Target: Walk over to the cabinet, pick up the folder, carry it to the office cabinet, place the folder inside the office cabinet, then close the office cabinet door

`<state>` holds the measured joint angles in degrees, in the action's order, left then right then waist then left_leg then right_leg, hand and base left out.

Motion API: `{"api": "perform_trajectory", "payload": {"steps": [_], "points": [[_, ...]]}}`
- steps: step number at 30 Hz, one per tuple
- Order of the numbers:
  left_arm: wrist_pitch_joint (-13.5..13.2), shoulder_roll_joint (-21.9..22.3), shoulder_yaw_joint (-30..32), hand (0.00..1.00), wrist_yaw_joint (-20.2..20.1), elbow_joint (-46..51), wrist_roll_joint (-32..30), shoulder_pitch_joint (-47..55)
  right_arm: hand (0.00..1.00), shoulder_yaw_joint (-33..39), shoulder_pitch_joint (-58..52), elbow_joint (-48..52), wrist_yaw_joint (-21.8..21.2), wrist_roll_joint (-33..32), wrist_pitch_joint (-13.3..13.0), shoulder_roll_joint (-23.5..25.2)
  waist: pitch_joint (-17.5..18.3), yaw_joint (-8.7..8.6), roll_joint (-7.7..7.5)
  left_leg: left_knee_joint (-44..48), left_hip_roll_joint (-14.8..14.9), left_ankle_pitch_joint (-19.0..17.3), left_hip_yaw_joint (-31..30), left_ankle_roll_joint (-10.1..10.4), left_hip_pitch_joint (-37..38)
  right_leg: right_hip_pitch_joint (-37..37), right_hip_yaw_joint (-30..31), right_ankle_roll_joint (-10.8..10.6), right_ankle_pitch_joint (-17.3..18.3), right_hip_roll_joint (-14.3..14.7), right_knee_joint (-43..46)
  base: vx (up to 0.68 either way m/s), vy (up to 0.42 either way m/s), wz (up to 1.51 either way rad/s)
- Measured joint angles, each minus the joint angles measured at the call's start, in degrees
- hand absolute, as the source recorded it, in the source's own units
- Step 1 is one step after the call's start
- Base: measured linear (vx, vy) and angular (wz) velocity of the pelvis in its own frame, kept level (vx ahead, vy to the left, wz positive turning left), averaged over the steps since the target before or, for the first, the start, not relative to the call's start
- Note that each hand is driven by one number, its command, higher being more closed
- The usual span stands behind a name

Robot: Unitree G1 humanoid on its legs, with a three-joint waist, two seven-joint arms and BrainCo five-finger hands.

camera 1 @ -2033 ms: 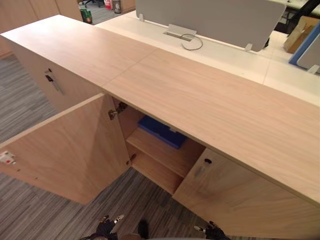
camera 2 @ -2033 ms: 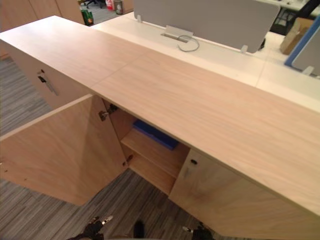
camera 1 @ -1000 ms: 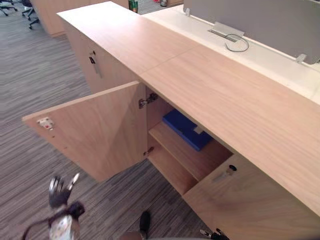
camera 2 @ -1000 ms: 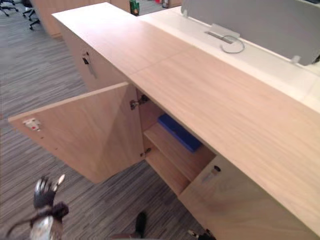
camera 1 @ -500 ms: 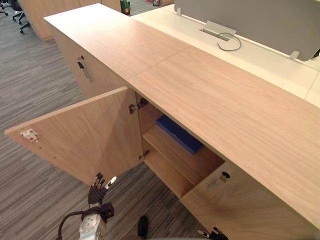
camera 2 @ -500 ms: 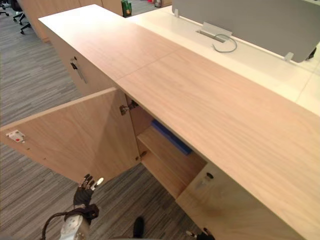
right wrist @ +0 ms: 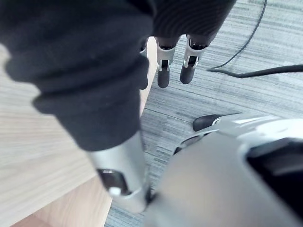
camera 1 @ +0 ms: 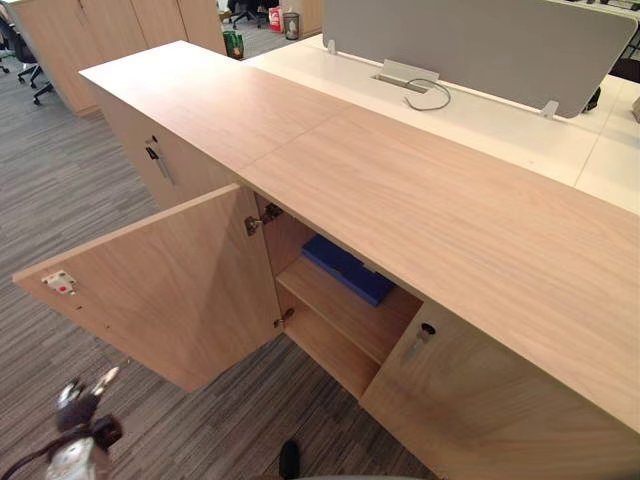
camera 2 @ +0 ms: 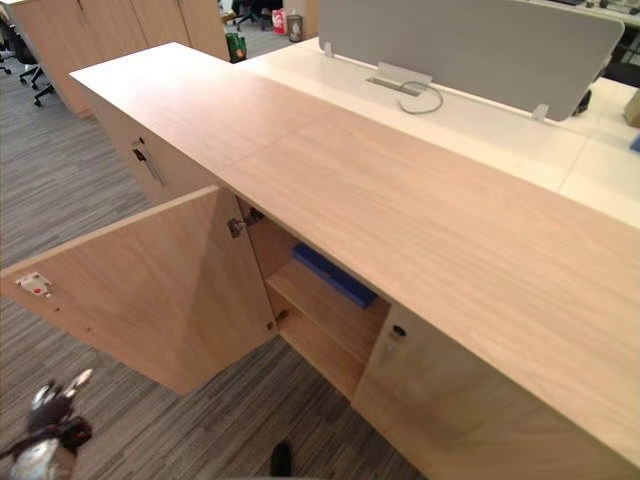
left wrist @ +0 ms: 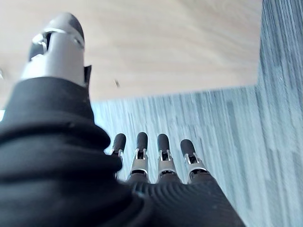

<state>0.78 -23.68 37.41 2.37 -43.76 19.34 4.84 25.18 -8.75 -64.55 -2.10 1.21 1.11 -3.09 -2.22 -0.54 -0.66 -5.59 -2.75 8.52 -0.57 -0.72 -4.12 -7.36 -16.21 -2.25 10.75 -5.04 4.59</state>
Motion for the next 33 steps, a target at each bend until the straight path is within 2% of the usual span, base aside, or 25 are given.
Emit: {"api": "perform_trajectory", "payload": {"steps": [2, 4, 6, 8, 9, 12, 18, 22, 24, 25, 27, 28, 29, 30, 31, 32, 33], "points": [[0.1, -3.7, 2.4, 0.0, -0.4, -7.7, -1.9, -1.0, 0.0, 0.7, -0.1, -0.7, -0.1, 0.0, 0.0, -0.1, -0.1, 0.26, -0.18, 0.0, -0.2, 0.0, -0.3, 0.0, 0.0, -0.2, -0.4, 0.0, 0.0, -0.1, -0.3, 0.0, -0.001, 0.1], [0.1, -7.9, 4.6, 0.0, -0.8, -14.3, -3.6, -3.2, 0.0, 0.6, -0.1, -1.0, -0.3, 0.0, 0.0, -0.1, -0.6, 1.12, -1.01, 0.0, -0.6, 0.0, -1.4, 0.0, 0.0, -1.3, -1.1, 0.0, 0.0, -0.2, -0.7, 0.02, -0.009, 0.22], [0.1, -11.1, 4.7, 0.0, -1.0, -16.5, -4.1, -5.4, 0.0, 0.2, 0.1, -1.0, -1.0, 0.0, 0.0, 0.0, -1.0, 1.86, -1.92, 0.0, -1.3, 0.2, -3.6, -0.1, -0.5, -2.0, -3.3, 0.1, 0.1, -0.2, -1.1, 0.02, -0.021, 0.52], [0.0, -11.9, 4.7, 0.0, -1.0, -16.5, -4.4, -6.4, 0.0, -0.3, 0.4, -1.0, -1.2, 0.0, -0.2, 0.0, -1.2, 2.37, -2.48, 0.0, -1.7, 0.4, -5.0, -0.1, -0.9, -2.0, -4.3, 0.1, 0.1, -0.2, -1.1, 0.03, -0.011, 0.55], [0.0, -12.2, 4.7, 0.0, -1.0, -16.5, -4.7, -7.5, 0.0, -0.6, 0.6, -1.0, -1.2, 0.0, -0.2, 0.0, -1.6, 3.17, -3.02, 0.0, -2.2, 0.7, -6.7, -0.3, -1.2, -2.4, -5.9, 0.2, 0.1, -0.2, -1.1, 0.05, -0.008, 0.61], [0.0, -12.1, 4.1, 0.0, -0.8, -16.5, -5.6, -7.9, 0.0, -2.9, 1.5, -1.0, -1.2, -0.1, -0.3, 0.0, -1.8, 3.54, -3.72, 0.1, -3.2, 1.5, -10.3, -0.1, -1.8, -2.9, -8.3, 0.2, 0.1, -0.3, -0.7, 0.06, -0.005, 0.69], [-0.3, -10.5, 2.1, 0.0, -0.3, -16.3, -6.0, -5.2, 0.0, -7.3, 4.8, -0.8, -1.1, -0.1, -1.2, 0.3, -2.2, 6.06, -4.22, 0.2, -4.4, 1.7, -15.1, -0.4, -0.6, -3.8, -10.3, 0.3, 0.2, -0.8, 2.6, 0.1, -0.026, 0.48], [-0.6, -5.7, 2.1, 0.0, 0.1, -16.2, -6.0, -0.9, 0.0, -9.5, 6.9, -0.9, -1.1, 0.0, -1.2, 0.4, -2.3, 6.6, -4.14, 0.7, -4.6, 1.5, -15.2, -0.6, -0.1, -3.8, -10.1, 0.3, 0.2, -1.2, 3.8, 0.09, -0.062, 0.03], [-0.6, -3.6, 2.1, 0.0, 0.1, -16.2, -6.0, -0.3, 0.0, -10.8, 7.4, -1.0, -1.1, 0.0, -1.3, 0.6, -2.9, 6.62, -4.13, 5.6, -5.1, -0.7, -15.1, -0.8, -2.3, -3.6, -10.1, 0.3, 0.2, -1.2, 4.6, 0.06, -0.042, -0.01], [-0.7, -2.2, 2.1, 0.0, 0.4, -15.3, -5.8, -0.3, 0.0, -11.6, 8.3, -1.1, -1.0, 0.0, -1.3, 0.6, -4.5, 6.65, -3.73, 11.4, -5.2, -3.3, -14.5, -0.5, -4.5, -3.5, -10.0, 0.3, 0.2, -0.9, 5.8, -0.03, 0.029, -0.12], [-1.0, -0.8, 2.0, 0.0, 0.6, -14.0, -5.7, -0.3, 0.0, -11.6, 8.8, -1.4, -0.8, 0.0, -1.4, 0.4, -5.1, 6.97, -3.35, 17.0, -4.6, -6.2, -12.6, -0.1, -7.9, -3.1, -9.7, 0.8, 0.5, -0.2, 5.9, -0.09, 0.02, -0.29], [-1.3, -0.5, 2.4, 0.0, 0.7, -13.7, -5.7, -0.7, 0.0, -11.5, 9.1, -1.4, -0.4, 0.0, -1.4, 0.3, -5.4, 7.22, -3.56, 21.3, -1.3, -11.2, -3.0, -1.3, -11.0, -3.6, -9.5, 0.9, 0.6, 0.2, 3.5, -0.13, -0.037, -0.39], [-1.3, -0.3, 2.6, 0.0, 1.0, -13.7, -5.7, -0.8, 0.0, -11.5, 9.1, -1.4, -0.1, 0.0, -1.4, 0.2, -5.5, 7.18, -3.74, 23.4, 0.6, -13.3, 1.9, -1.1, -12.1, -3.9, -9.6, 0.9, 0.6, 0.3, 2.0, -0.17, -0.094, -0.44], [-1.2, 0.3, 3.1, 0.0, 1.1, -13.8, -5.6, -1.5, 0.0, -11.5, 8.7, -1.4, 0.2, 0.0, -1.4, -0.4, -5.6, 6.96, -4.37, 29.6, 3.9, -15.4, 7.9, -2.9, -13.9, -4.2, -9.7, 0.3, 1.1, -0.1, 0.3, -0.07, -0.075, -0.4], [-1.2, 0.5, 4.2, 0.0, 1.1, -13.8, -5.5, -1.7, 0.0, -11.5, 8.2, -1.3, 0.2, 0.0, -1.3, -1.0, -6.0, 6.77, -3.48, 35.7, 7.1, -17.0, 9.2, -2.6, -14.9, -4.6, -9.7, -0.1, 1.4, 0.2, 0.2, -0.03, -0.036, -0.4], [-1.3, 0.4, 5.4, 0.0, 1.2, -13.8, -5.3, -1.6, 0.0, -11.5, 7.9, -1.1, 0.2, -0.1, -1.3, -1.1, -5.9, 6.78, -3.25, 37.0, 8.5, -17.1, 9.4, -2.3, -14.8, -4.6, -9.6, -0.4, 1.5, 0.3, 0.6, 0.04, 0.08, -0.26], [-1.4, -0.1, 8.2, 0.0, 1.7, -13.7, -5.0, -2.1, 0.0, -11.1, 5.7, -0.7, 0.3, -0.1, -1.3, -1.1, -5.2, 5.94, -2.52, 32.5, 9.2, -16.8, 7.9, 1.7, -12.7, -3.5, -9.5, -1.3, 2.5, 0.3, 3.0, 0.04, 0.084, 0.05]]}}
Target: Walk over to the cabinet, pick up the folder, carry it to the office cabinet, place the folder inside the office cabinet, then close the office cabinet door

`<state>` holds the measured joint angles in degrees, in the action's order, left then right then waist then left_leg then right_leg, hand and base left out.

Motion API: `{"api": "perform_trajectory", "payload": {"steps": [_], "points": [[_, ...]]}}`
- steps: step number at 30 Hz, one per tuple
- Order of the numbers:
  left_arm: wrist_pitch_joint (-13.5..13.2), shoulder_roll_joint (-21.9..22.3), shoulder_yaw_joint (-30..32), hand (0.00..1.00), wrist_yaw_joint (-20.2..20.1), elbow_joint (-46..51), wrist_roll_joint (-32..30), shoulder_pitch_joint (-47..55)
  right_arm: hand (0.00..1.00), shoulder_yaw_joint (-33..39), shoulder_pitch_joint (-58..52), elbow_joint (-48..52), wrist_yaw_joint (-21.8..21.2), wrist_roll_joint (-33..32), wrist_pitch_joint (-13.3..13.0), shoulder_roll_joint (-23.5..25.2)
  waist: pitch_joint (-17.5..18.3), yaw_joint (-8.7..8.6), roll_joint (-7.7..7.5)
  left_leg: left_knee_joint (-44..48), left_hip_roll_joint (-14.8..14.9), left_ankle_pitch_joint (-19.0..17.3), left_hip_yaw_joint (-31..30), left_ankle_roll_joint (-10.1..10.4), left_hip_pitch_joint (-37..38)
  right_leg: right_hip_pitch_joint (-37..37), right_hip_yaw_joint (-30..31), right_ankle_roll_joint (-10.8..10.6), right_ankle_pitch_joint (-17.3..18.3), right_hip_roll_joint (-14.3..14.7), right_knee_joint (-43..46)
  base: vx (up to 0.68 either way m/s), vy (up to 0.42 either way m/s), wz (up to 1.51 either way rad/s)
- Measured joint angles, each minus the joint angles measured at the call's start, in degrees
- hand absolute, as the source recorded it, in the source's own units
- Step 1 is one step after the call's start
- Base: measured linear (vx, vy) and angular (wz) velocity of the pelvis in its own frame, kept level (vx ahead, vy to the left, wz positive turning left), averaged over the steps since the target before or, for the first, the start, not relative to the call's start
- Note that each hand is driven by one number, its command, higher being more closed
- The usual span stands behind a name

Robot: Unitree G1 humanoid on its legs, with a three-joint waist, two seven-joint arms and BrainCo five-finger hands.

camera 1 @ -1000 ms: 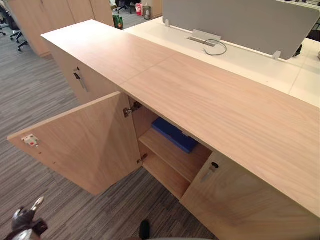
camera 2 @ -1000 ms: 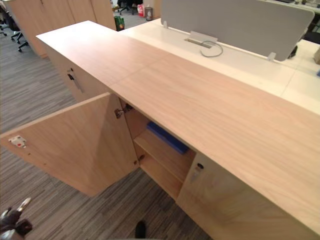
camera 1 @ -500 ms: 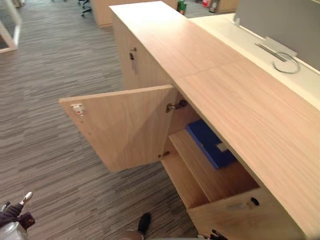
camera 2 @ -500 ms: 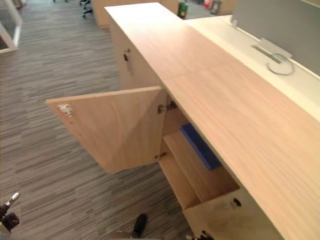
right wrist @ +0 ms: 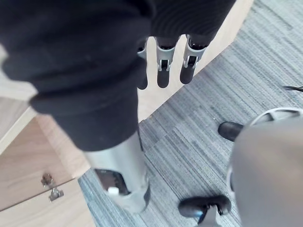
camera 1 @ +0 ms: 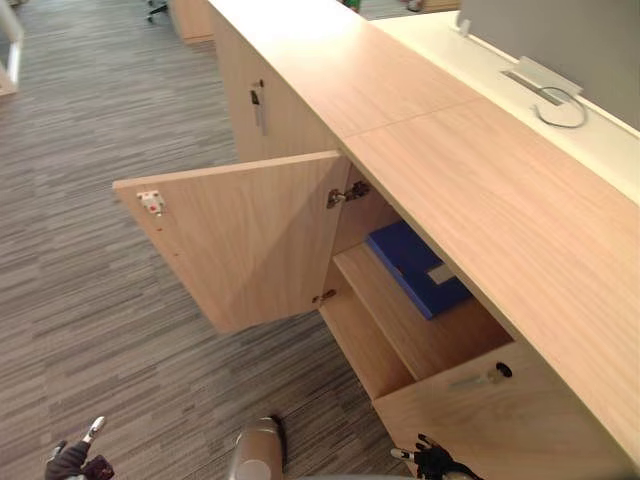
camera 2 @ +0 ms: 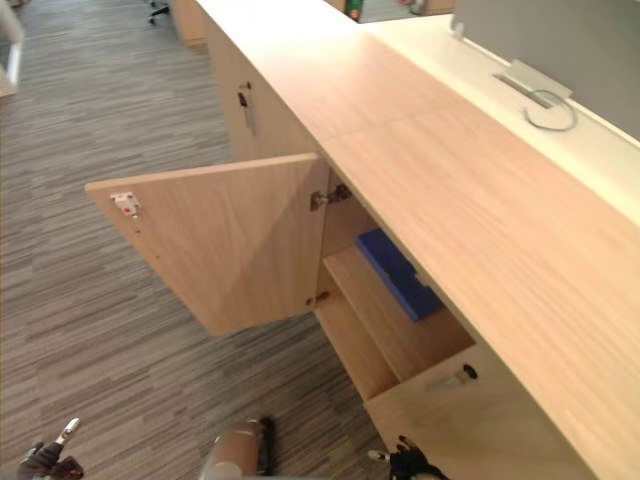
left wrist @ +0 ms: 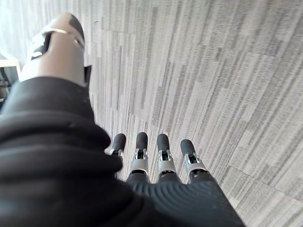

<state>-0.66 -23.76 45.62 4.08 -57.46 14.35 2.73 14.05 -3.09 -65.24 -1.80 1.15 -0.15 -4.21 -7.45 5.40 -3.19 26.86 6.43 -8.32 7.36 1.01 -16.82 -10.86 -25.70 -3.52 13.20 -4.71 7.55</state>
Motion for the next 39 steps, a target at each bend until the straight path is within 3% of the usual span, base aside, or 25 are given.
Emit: {"api": "perform_trajectory", "payload": {"steps": [2, 3, 5, 7, 11, 15, 27, 39], "points": [[-0.3, -0.8, 0.1, 0.0, 0.0, 0.2, 0.1, -1.4, 0.0, 0.3, -0.9, -0.6, -0.1, 0.0, 0.1, 0.6, 1.0, -0.35, -2.04, -6.1, -2.8, 3.4, -0.3, -0.3, 1.3, 2.2, 0.0, 0.1, -0.1, -2.1, 1.3, 0.03, 0.08, 0.34], [-0.4, -0.9, -0.2, 0.0, 0.0, 0.2, 0.1, -2.1, 0.0, 1.1, -1.3, -0.9, -0.1, 0.0, 0.1, 0.7, 1.4, -0.97, -2.5, -13.0, -4.7, 7.5, -1.0, -0.7, 3.3, 3.7, -0.2, 0.8, -1.1, -3.4, 2.0, 0.01, 0.097, 0.54], [-0.5, -1.5, -0.4, 0.0, 0.0, 0.1, 0.0, -2.0, 0.0, 2.7, -1.3, -1.0, -0.1, 0.0, 0.1, 1.0, 1.5, -1.5, -1.75, -24.9, -6.4, 14.2, -2.1, -1.1, 8.3, 3.8, -0.2, 0.9, -2.5, -4.0, 1.7, 0.02, 0.06, 0.42], [-0.6, -1.7, -0.4, 0.0, 0.0, 0.0, -0.1, -2.0, 0.0, 3.6, -1.2, -1.0, -0.2, 0.0, 0.0, 0.7, 1.7, -1.98, -0.54, -32.3, -7.0, 18.6, -3.5, -1.2, 11.0, 3.5, -0.5, 0.7, -2.7, -3.6, 1.3, 0.02, -0.032, 0.33], [-0.6, -1.7, -2.8, 0.0, 0.1, -0.5, -0.4, -0.6, 0.0, 4.9, -1.3, -1.0, -0.2, 0.0, 0.0, 0.2, 2.7, -2.34, 1.48, -32.3, -6.8, 18.7, -3.6, -0.9, 10.9, 3.5, -0.5, 0.5, -2.9, -3.5, 1.2, -0.04, -0.039, 0.05], [-0.6, -1.7, -5.5, 0.0, 0.0, -0.5, -0.9, -0.5, 0.0, 4.6, -1.2, -0.8, -0.3, 0.0, -0.1, 0.1, 3.2, -2.83, 2.28, -32.4, -6.7, 18.4, -3.3, -1.3, 11.0, 3.4, -0.4, 0.5, -2.8, -3.4, 0.9, -0.06, -0.023, -0.07], [-0.8, -2.4, -8.9, 0.0, 0.0, -0.5, -1.2, -3.6, 0.0, 4.9, -1.3, -0.7, -0.3, 0.4, 0.2, -0.2, 3.0, -3.2, 2.25, -32.3, -6.6, 18.4, -0.4, -1.2, 10.9, 3.4, 0.2, 0.5, -2.2, -3.4, -2.0, -0.04, -0.007, -0.09], [-0.8, -13.8, -17.6, 0.0, -0.2, -5.0, -2.3, -18.2, 0.0, 7.1, -0.9, -1.0, -1.3, 2.3, 0.4, -0.2, 0.6, -3.25, 0.32, -32.2, -7.8, 16.7, 2.4, -1.6, 13.8, 3.8, 3.9, -0.5, -2.8, -5.5, 1.8, 0.08, 0.011, -0.12]]}}
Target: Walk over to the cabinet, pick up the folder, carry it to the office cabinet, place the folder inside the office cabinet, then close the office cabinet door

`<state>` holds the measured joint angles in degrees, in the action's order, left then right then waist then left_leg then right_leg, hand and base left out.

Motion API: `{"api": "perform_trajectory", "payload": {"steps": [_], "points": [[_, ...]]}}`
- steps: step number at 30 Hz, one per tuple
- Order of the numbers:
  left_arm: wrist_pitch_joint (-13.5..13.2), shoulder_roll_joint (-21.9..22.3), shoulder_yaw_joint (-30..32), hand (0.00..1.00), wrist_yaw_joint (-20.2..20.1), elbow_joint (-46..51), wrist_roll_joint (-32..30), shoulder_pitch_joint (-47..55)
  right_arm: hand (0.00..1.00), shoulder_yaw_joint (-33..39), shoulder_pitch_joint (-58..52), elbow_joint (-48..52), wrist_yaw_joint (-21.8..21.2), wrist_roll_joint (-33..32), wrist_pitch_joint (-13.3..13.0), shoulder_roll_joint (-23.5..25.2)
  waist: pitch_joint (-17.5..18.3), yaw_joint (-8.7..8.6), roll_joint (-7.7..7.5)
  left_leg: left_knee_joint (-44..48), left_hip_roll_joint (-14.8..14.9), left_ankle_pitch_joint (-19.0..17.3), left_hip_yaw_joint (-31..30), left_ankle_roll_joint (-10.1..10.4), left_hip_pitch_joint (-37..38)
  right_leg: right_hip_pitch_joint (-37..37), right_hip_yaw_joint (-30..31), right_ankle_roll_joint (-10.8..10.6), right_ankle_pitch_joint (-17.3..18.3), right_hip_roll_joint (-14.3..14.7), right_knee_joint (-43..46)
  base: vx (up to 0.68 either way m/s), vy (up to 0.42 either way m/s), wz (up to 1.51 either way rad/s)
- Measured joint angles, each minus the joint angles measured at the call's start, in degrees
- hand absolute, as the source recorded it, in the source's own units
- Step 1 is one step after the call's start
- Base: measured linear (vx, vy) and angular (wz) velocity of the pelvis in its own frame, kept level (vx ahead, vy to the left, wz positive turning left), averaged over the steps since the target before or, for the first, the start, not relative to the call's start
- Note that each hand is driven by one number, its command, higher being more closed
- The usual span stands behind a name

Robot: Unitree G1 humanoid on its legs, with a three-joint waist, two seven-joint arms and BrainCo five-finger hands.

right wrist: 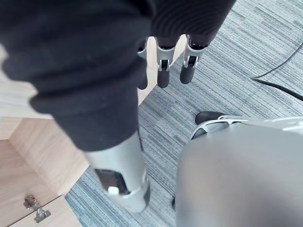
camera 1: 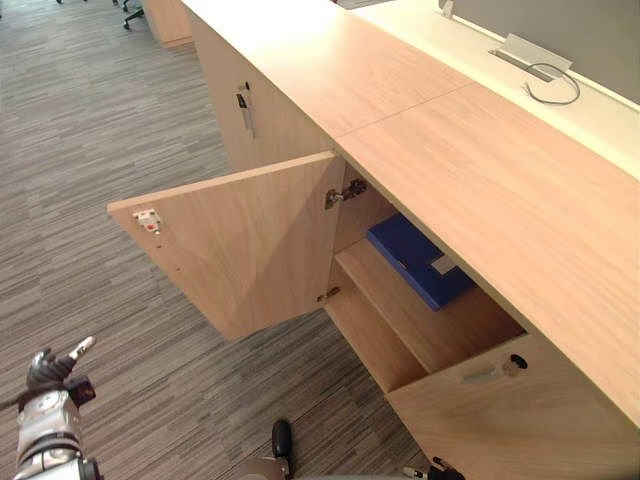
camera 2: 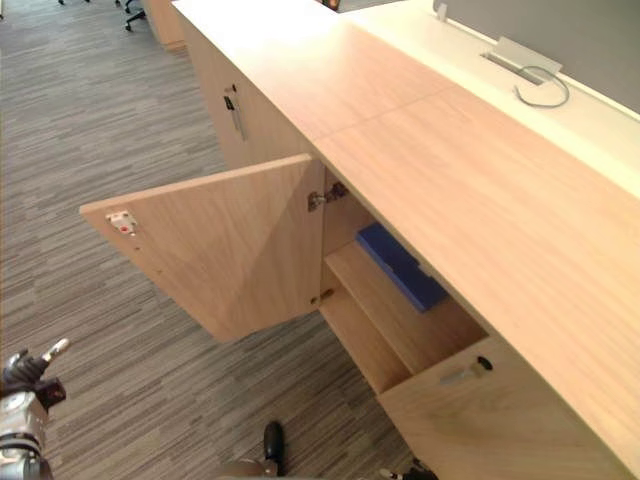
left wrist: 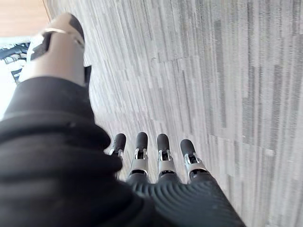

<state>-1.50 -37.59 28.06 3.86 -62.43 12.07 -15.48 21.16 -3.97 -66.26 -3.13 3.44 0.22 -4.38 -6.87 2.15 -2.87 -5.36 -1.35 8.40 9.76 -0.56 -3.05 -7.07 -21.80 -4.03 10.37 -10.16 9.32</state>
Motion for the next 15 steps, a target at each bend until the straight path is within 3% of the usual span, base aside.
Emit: {"api": "perform_trajectory", "payload": {"steps": [7, 11, 13, 15], "points": [[0.3, -4.1, -1.5, 0.0, -0.7, -3.0, -1.6, -3.2, 0.0, 0.0, 0.1, -0.9, -0.5, 0.0, 0.4, 0.2, -0.1, 0.25, -0.14, 0.0, 1.7, -0.5, 2.2, 0.6, 0.7, 2.3, 2.1, 0.1, -0.2, 0.4, 3.5, 0.02, -0.019, -0.17], [0.7, -4.3, -3.1, 0.0, -1.0, -4.7, -2.6, -5.2, 0.0, 0.0, 0.1, -0.9, -0.7, 0.0, 0.6, 0.2, -0.3, -0.03, -0.05, -0.1, 1.6, -0.5, 2.1, 0.6, 1.1, 2.2, 1.9, 0.1, -0.2, 0.1, 4.9, -0.03, -0.021, -0.07], [0.7, -4.3, -3.1, 0.0, -1.1, -4.7, -2.8, -5.2, 0.0, 0.0, 0.0, -0.3, -0.8, 0.0, 0.3, 0.1, -0.6, -0.28, 0.36, -0.1, 1.9, -1.3, 1.8, 0.2, 1.4, 4.8, 1.7, 0.2, -0.2, -0.7, 11.3, -0.04, 0.019, 0.05], [0.7, -4.2, -3.1, 0.0, -1.1, -4.7, -2.8, -4.9, 0.0, 0.0, -0.1, 1.1, -1.2, 0.0, 0.1, 0.3, -1.1, -1.2, 0.55, -0.1, 2.0, -1.6, 0.1, -0.2, 2.4, 7.6, 1.7, 2.1, -0.2, -1.7, 19.4, -0.04, 0.01, 0.33]]}}
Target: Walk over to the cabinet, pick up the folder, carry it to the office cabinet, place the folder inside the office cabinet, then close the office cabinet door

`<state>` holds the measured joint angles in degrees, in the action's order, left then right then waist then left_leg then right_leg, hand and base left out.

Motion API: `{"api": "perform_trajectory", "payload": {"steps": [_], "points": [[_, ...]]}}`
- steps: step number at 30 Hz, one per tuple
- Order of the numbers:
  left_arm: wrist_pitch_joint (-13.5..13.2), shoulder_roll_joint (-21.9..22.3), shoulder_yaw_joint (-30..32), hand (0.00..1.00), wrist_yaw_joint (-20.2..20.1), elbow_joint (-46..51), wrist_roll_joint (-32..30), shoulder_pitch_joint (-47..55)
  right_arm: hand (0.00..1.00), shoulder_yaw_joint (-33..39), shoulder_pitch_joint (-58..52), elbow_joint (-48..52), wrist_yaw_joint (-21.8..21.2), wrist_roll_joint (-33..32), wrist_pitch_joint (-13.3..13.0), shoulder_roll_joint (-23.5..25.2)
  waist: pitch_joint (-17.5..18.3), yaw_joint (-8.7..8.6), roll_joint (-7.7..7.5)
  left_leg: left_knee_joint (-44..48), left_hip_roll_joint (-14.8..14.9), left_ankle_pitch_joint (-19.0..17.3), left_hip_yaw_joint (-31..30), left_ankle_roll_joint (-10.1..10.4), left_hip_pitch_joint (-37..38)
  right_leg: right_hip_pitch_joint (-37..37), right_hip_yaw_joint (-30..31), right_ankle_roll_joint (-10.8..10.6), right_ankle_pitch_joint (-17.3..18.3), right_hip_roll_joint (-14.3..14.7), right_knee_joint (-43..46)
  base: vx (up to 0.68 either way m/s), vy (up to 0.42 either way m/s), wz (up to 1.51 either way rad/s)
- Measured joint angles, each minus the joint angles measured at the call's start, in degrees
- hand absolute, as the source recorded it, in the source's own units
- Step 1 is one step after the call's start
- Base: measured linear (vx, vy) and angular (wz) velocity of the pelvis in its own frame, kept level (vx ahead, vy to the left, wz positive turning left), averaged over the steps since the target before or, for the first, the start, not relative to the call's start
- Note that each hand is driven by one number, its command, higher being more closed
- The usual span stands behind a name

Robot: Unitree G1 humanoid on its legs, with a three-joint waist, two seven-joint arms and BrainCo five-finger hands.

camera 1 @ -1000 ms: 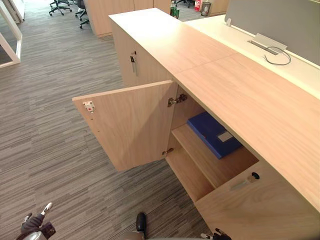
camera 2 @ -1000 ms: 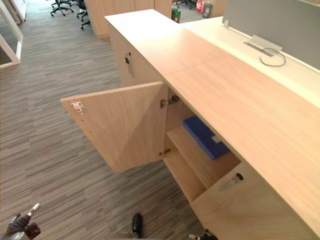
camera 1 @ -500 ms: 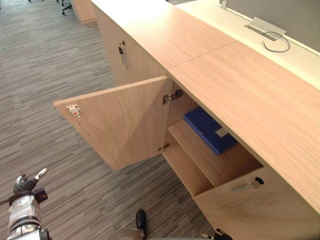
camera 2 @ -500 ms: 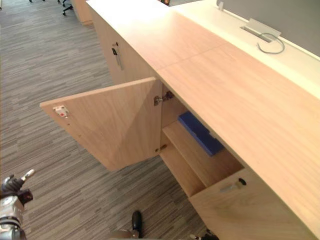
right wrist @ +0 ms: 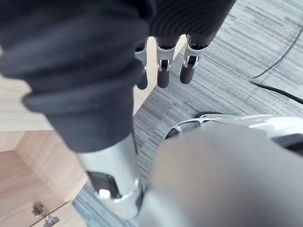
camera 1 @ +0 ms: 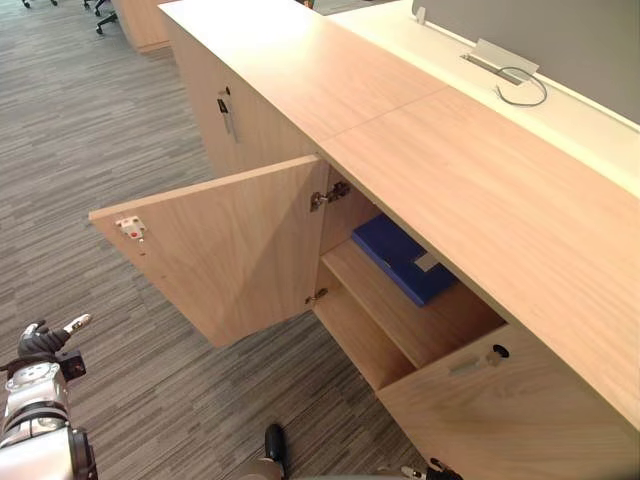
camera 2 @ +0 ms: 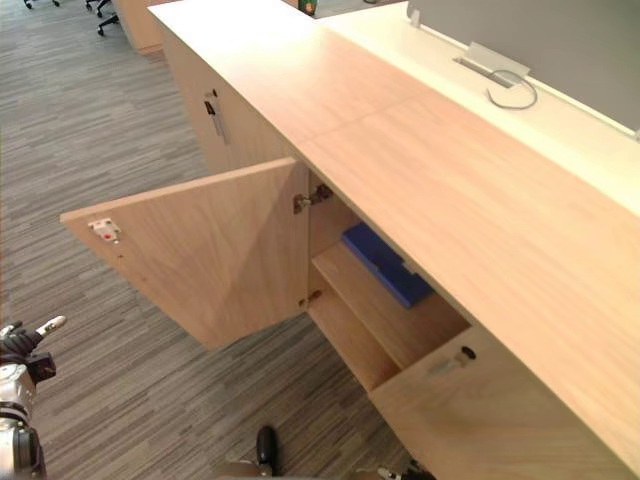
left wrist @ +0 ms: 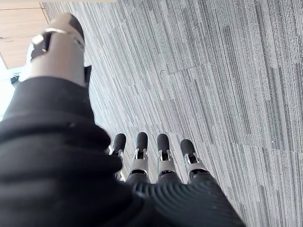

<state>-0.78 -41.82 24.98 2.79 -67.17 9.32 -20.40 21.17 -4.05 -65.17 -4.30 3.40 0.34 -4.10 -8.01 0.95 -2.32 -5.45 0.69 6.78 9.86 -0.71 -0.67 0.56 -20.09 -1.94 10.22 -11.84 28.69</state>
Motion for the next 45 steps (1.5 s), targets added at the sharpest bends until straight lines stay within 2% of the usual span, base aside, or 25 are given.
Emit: {"api": "perform_trajectory", "payload": {"steps": [1, 3, 4, 5, 6, 9, 11, 13, 14, 15, 16, 17, 18, 19, 21, 22, 23, 24, 25, 28, 31, 36, 41, 43, 45], "points": [[0.0, 0.2, -0.1, 0.0, 0.0, 0.0, 0.0, 0.3, 0.0, -0.2, 0.0, 0.4, -0.1, 0.0, -0.2, 0.2, 0.0, -0.74, -0.03, 0.0, 0.4, -0.1, -1.4, -0.1, 0.4, 0.4, 1.0, 0.7, 1.7, 0.7, 0.8, -0.03, -0.015, 0.48], [0.1, 1.0, -0.8, 0.0, 0.0, 0.0, 0.3, 0.6, 0.0, -1.2, 0.0, 0.4, -0.1, -0.1, -0.4, 0.3, -0.1, -0.84, 0.01, 0.0, 1.3, -0.1, -4.1, -0.1, 0.4, 0.9, 3.3, 0.4, 3.0, 4.8, -3.8, -0.02, -0.051, 0.61], [0.2, 1.5, -1.0, 0.0, 0.0, 0.0, 0.3, 0.7, 0.0, -1.7, 0.0, 0.3, -0.1, -0.1, -0.5, 0.3, -0.1, -0.87, 0.01, 0.0, 1.5, -0.1, -5.1, -0.1, 0.4, 0.9, 4.2, 0.5, 3.0, 6.5, -6.7, -0.02, -0.108, 0.76], [0.3, 2.3, -1.0, 0.0, 0.0, 0.0, 0.2, 0.9, 0.0, -2.8, 0.0, 0.3, -0.1, -0.1, -0.6, 0.2, -0.1, -0.99, -0.71, 0.0, 1.1, 0.0, -6.4, 0.2, 0.4, 0.4, 4.8, 2.0, 1.6, 8.0, -11.9, -0.02, -0.145, 0.64], [0.4, 2.4, -1.0, 0.0, 0.0, 0.0, 0.2, 0.9, 0.0, -2.9, 0.0, 0.1, -0.1, 0.0, -0.5, 0.2, 0.1, -0.91, -1.73, 0.0, 0.2, 0.1, -6.8, 0.4, 0.4, 0.3, 4.7, 3.3, -0.6, 7.7, -14.2, 0.01, -0.187, 0.72], [0.5, 4.8, 1.9, 0.0, -0.2, -2.0, 0.2, 2.1, 0.0, -2.4, -0.4, -0.9, -0.1, -0.1, -0.4, -0.3, 1.0, -0.43, -1.94, 0.3, 0.7, 0.4, -7.6, 1.6, -0.3, -0.5, 3.0, 2.8, -0.2, 8.4, -17.7, 0.06, -0.129, 0.3], [0.7, 6.0, 3.5, 0.0, -0.2, -2.1, 0.3, 3.1, 0.0, -2.1, -0.6, -1.2, -0.1, -0.1, -0.3, -0.1, 1.1, -0.32, -2.0, 2.4, 1.2, -1.2, -7.7, 2.4, -1.4, -1.7, 2.4, 2.9, -0.3, 9.1, -19.8, 0.08, -0.087, 0.14], [0.7, 8.7, 5.6, 0.0, -0.6, -2.0, 0.6, 3.1, 0.0, -1.6, -0.5, -2.0, 0.1, -0.2, -0.3, -0.2, 0.9, -0.22, -1.64, 18.9, 2.3, -9.4, -7.1, 3.8, -8.5, -4.8, 1.2, 2.4, -0.9, 9.8, -22.1, 0.13, -0.068, 0.2], [0.7, 9.3, 6.3, 0.0, -0.6, -1.9, 0.8, 3.2, 0.0, -1.1, -0.5, -1.9, 0.2, -0.3, -0.3, -0.2, 0.6, -0.12, -1.27, 24.1, 3.0, -11.4, -6.1, 4.4, -10.3, -5.9, 0.9, 2.4, -0.9, 10.2, -22.4, 0.13, -0.041, 0.14], [0.7, 10.6, 8.3, 0.0, -0.7, -1.6, 1.7, 3.3, 0.0, -1.0, -0.6, -1.9, 0.3, -0.4, -0.3, -0.3, 0.7, -0.37, -0.68, 33.1, 5.1, -13.8, -3.2, 6.1, -14.1, -7.1, 0.3, 2.3, -0.9, 10.9, -22.5, 0.14, -0.016, 0.11], [0.7, 10.8, 9.1, 0.0, -0.7, -1.5, 2.0, 3.3, 0.0, -1.1, -0.6, -1.8, 0.4, -0.6, -0.3, -0.3, 0.6, -0.34, -0.64, 36.9, 6.4, -14.6, -0.9, 6.1, -15.3, -8.0, 0.3, 2.3, -0.9, 10.9, -22.7, 0.15, 0.0, -0.01], [0.7, 11.0, 10.0, 0.0, -0.7, -1.5, 2.1, 3.7, 0.0, -1.2, -0.2, -1.4, 0.9, -1.1, -0.2, -0.5, 0.3, -0.01, -0.37, 41.1, 8.9, -16.9, 3.5, 4.4, -16.3, -9.6, 0.7, 2.3, -0.9, 11.0, -23.3, 0.21, 0.067, -0.28], [0.8, 11.2, 10.8, 0.0, -0.7, -1.6, 2.2, 4.8, 0.0, -2.3, 0.6, -0.6, 1.3, -2.1, -0.2, -1.5, 0.1, 0.2, -0.06, 42.6, 11.3, -19.1, 4.9, 3.0, -17.4, -10.7, 1.9, 2.3, -0.9, 10.7, -23.5, 0.21, 0.123, -0.53], [0.8, 11.2, 11.8, 0.0, -0.7, -1.6, 2.2, 5.5, 0.0, -2.9, 1.7, 0.4, 1.6, -2.2, -0.3, -2.3, -0.2, 0.64, 0.29, 41.3, 12.9, -19.3, 3.8, 2.7, -18.6, -11.0, 2.9, 2.1, -0.8, 9.8, -23.4, 0.21, 0.161, -0.69], [0.8, 11.1, 12.2, 0.0, -0.5, -1.6, 2.2, 6.1, 0.0, -3.5, 3.2, 0.4, 2.0, -2.2, -0.4, -3.6, -0.1, 1.29, 0.51, 33.1, 14.2, -16.3, -1.1, 3.6, -19.0, -11.2, 4.3, 0.4, 0.1, 7.5, -22.7, 0.21, 0.266, -0.49], [0.9, 11.1, 12.0, 0.0, -0.5, -1.5, 2.0, 6.1, 0.0, -4.9, 3.4, 0.5, 2.2, -2.2, -0.4, -4.9, 0.3, 1.3, 2.02, 24.2, 14.9, -7.4, -6.3, 4.2, -17.5, -11.4, 4.8, -2.2, 1.7, 6.8, -21.9, 0.22, 0.356, -0.17], [0.9, 11.0, 12.0, 0.0, -0.6, -1.5, 1.9, 6.1, 0.0, -5.0, 3.3, 0.5, 2.1, -2.2, -0.4, -5.8, 0.4, 1.27, 3.15, 21.6, 15.3, -1.3, -8.4, 9.6, -16.8, -11.9, 4.9, -4.0, 2.8, 6.8, -21.5, 0.21, 0.391, 0.12], [0.8, 9.6, 11.7, 0.0, -0.7, -1.5, 1.9, 5.5, 0.0, -5.1, 3.5, -0.1, 2.0, -2.1, -0.3, -4.6, 0.7, 0.48, 1.09, 20.8, 11.8, -1.3, -9.1, 10.8, -16.5, -11.1, 5.0, -5.0, 3.2, 3.7, -20.8, 0.16, 0.288, 0.21], [0.7, 7.9, 11.5, 0.0, -0.8, -1.6, 1.9, 5.1, 0.0, -5.1, 4.6, -0.7, 1.5, -1.9, -0.3, -3.8, 1.1, 0.13, 0.47, 18.5, 10.2, -0.8, -8.8, 10.4, -16.1, -9.7, 5.1, -4.2, 1.8, 2.4, -20.2, 0.19, 0.318, 0.26], [0.7, 6.3, 11.7, 0.0, -0.7, -1.6, 1.3, 5.9, 0.0, -5.0, 4.9, -1.5, 1.0, -1.1, -0.4, -3.6, 1.5, 0.83, 0.45, 11.9, 8.0, 1.5, -5.8, 8.9, -11.3, -9.8, 7.7, -6.3, -2.1, -0.2, -20.4, 0.14, 0.206, -0.17], [0.7, 6.3, 11.5, 0.0, -0.7, -2.0, -0.8, 6.6, 0.0, -5.0, 3.3, -2.4, 0.7, 0.1, -0.3, -3.5, 2.9, 0.38, 1.63, 3.3, 6.4, 4.8, -3.4, 7.7, -6.4, -9.7, 9.3, -6.9, -4.7, -1.7, -21.2, 0.07, 0.125, -0.3], [0.6, 7.7, 6.7, 0.0, -0.7, -2.0, -3.2, 6.4, 0.0, -4.4, -0.5, -3.0, 0.5, 0.0, 0.2, -3.4, 3.7, -0.8, 1.42, 0.4, 3.8, 6.2, -1.5, 6.7, -5.6, -8.1, 9.6, -7.1, -4.8, -4.5, -21.7, 0.02, 0.093, -0.19], [0.0, 8.0, -3.9, 0.0, -0.8, 1.1, -8.9, 6.1, 0.0, -2.5, -0.8, -2.5, 0.3, 0.4, 0.1, -2.9, 3.8, -1.28, 1.41, 0.1, 3.5, 5.5, -0.1, 6.2, -4.9, -7.5, 9.7, -7.1, -4.6, -5.2, -22.4, -0.06, 0.019, -0.29], [-0.8, 7.9, -11.2, 0.0, -1.0, 5.3, -12.8, 6.1, 0.0, -2.4, -0.8, -2.5, 0.3, 0.7, 0.1, -2.8, 3.8, -1.02, 0.9, 0.1, 2.9, 5.5, -0.3, 6.1, -4.9, -7.3, 9.7, -7.3, -1.6, -6.0, -23.4, -0.1, -0.031, -0.26], [-1.8, 8.7, -16.6, 0.0, -1.8, 8.7, -16.4, 6.1, 0.0, -2.0, -1.1, -1.9, 0.3, 1.0, 0.0, -2.9, 3.9, -1.52, 1.52, 0.0, 3.0, 5.7, -1.3, 6.1, -4.9, -7.0, 9.7, -8.7, -0.9, -5.6, -22.5, -0.08, -0.046, 0.01]]}}
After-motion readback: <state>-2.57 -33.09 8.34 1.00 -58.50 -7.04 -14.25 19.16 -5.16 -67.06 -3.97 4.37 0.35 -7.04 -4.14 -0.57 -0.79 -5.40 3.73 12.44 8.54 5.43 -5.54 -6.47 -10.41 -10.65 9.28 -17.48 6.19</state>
